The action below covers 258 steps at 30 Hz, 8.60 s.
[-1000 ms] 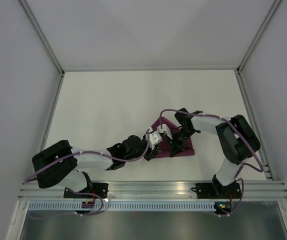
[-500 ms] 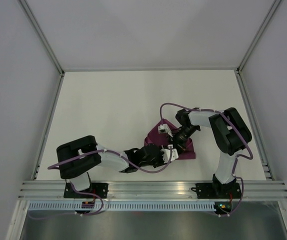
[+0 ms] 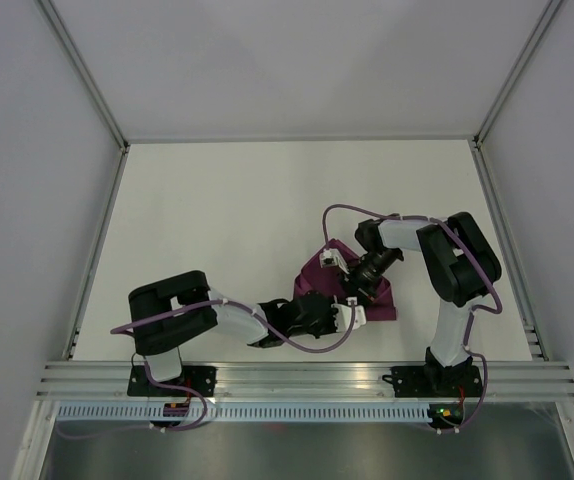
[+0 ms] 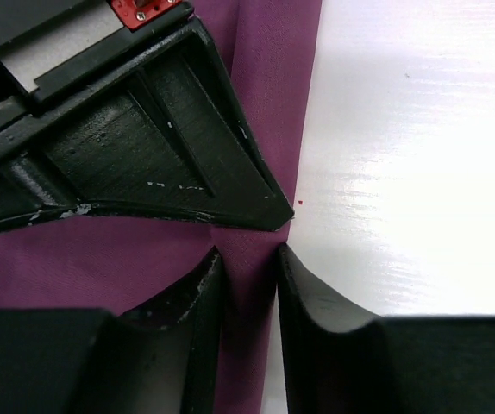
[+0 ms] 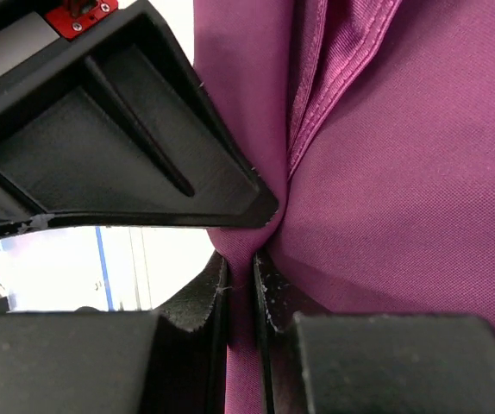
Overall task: Fold the napkin, place the utensils inside, and roll it up
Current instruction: Roll the napkin with the utensil
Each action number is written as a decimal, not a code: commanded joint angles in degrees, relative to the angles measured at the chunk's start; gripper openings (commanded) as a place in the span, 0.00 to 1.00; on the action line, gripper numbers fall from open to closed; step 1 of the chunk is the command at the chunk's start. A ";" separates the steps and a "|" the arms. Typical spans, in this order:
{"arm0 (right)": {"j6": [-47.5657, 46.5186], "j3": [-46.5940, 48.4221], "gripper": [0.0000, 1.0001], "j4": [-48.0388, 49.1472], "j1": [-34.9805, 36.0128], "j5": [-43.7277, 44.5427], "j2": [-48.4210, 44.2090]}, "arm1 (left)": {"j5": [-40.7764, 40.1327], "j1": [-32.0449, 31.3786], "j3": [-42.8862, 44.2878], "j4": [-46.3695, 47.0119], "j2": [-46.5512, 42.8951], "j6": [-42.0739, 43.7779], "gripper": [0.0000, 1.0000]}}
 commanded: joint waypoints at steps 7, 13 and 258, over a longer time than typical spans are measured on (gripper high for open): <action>-3.45 -0.03 0.09 5.40 0.40 6.60 2.53 | 2.06 0.10 1.68 -4.75 3.87 -2.12 0.02; -1.70 0.14 0.32 6.46 0.40 7.12 -0.80 | 6.10 1.24 3.62 -9.24 4.39 -7.13 0.02; -1.77 -11.91 0.06 17.72 5.32 12.76 -14.71 | 14.64 27.34 -4.43 -8.94 -21.07 -38.26 0.50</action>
